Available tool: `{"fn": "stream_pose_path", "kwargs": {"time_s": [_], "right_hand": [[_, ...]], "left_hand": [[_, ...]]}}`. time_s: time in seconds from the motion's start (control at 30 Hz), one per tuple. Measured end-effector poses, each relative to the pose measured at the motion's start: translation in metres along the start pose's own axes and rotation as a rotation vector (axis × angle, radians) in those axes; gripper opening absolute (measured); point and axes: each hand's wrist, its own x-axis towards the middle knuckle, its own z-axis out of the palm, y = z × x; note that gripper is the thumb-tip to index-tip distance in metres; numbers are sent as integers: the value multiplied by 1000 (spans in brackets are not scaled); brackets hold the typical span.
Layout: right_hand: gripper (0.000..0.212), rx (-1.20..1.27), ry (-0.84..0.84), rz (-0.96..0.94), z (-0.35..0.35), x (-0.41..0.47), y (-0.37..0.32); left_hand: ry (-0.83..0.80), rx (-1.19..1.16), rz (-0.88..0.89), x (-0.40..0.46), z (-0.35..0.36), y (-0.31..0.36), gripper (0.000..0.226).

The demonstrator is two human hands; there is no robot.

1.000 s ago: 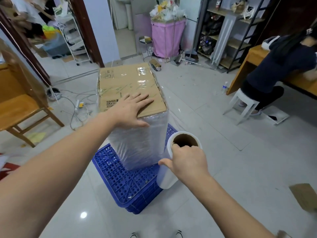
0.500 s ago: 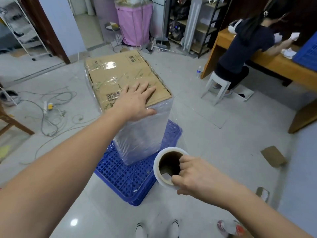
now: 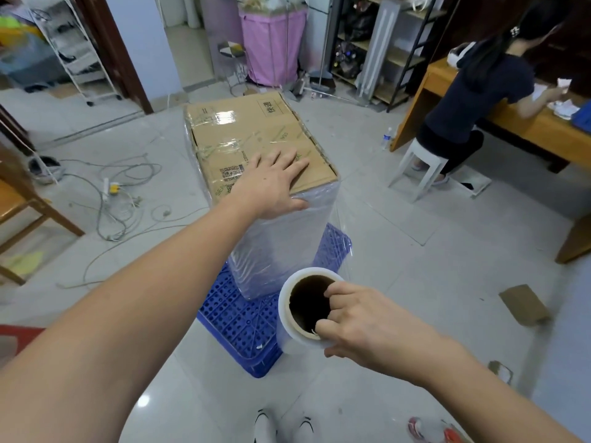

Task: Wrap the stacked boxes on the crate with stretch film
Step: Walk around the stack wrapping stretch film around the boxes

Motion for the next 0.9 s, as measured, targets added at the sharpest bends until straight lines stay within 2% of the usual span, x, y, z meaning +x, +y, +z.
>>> {"fn": "stream_pose_path", "kwargs": {"time_s": [0.6,0.77,0.9], "right_hand": [[30,82,64,-9,12,5,7],[32,4,-83,119,9,10,-13],[41,45,-124,382,5,29,-48]], "left_hand": [[-5,-1,-15,3,0,4,97],[-3,1,-20,0,-2,3,96],[-11,-2,-20,-2,-4,6,96]]}}
